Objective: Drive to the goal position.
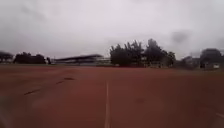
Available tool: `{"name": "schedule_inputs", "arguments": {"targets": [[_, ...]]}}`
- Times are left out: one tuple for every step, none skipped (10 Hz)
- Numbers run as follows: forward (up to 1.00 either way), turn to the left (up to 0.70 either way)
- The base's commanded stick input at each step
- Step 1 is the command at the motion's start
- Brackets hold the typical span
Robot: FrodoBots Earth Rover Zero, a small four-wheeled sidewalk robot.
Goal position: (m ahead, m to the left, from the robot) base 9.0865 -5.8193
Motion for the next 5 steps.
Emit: {"name": "schedule_inputs", "arguments": {"targets": [[0.5,0.0],[0.5,0.0],[0.5,0.0],[0.5,0.0],[0.5,0.0]]}}
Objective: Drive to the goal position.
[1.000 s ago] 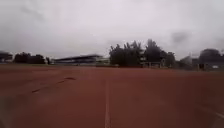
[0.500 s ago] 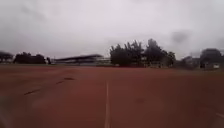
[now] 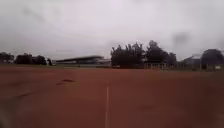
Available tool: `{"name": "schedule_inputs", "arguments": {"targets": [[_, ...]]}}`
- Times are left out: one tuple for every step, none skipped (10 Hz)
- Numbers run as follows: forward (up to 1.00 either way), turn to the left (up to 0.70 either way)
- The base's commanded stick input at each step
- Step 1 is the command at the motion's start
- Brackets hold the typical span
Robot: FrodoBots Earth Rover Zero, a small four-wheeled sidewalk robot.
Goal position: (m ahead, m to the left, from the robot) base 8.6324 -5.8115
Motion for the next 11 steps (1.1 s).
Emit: {"name": "schedule_inputs", "arguments": {"targets": [[0.5,0.0],[0.5,0.0],[0.5,0.0],[0.5,0.0],[0.5,0.0],[0.5,0.0],[0.5,0.0],[0.5,0.0],[0.5,0.0],[0.5,0.0],[0.5,0.0]]}}
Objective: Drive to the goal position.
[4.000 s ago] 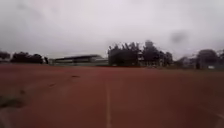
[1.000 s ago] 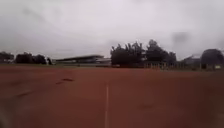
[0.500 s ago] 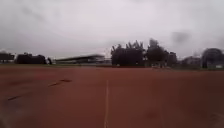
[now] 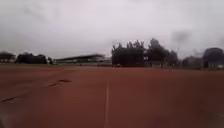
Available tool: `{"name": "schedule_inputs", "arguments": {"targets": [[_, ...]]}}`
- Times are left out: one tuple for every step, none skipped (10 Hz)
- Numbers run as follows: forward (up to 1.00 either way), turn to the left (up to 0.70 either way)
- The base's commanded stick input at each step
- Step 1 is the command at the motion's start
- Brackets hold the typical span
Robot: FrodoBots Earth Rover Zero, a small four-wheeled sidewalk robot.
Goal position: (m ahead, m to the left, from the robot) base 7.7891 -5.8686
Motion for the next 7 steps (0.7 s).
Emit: {"name": "schedule_inputs", "arguments": {"targets": [[0.5,0.0],[0.5,0.0],[0.5,0.0],[0.5,0.0],[0.5,0.0],[0.5,0.0],[0.5,0.0]]}}
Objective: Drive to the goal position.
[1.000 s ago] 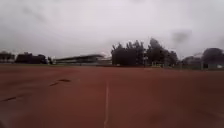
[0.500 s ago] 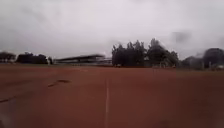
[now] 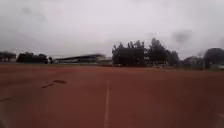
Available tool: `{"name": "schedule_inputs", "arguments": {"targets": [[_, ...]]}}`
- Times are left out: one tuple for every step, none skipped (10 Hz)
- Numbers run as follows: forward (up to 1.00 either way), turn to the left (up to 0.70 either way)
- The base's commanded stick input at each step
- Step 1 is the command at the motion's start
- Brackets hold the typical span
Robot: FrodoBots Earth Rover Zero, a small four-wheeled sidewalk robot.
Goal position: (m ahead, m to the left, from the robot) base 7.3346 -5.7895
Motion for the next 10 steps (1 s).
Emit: {"name": "schedule_inputs", "arguments": {"targets": [[0.5,0.0],[0.5,0.0],[0.5,0.0],[0.5,0.0],[0.5,0.0],[0.5,0.0],[0.5,0.0],[0.5,0.0],[0.5,0.0],[0.5,0.0]]}}
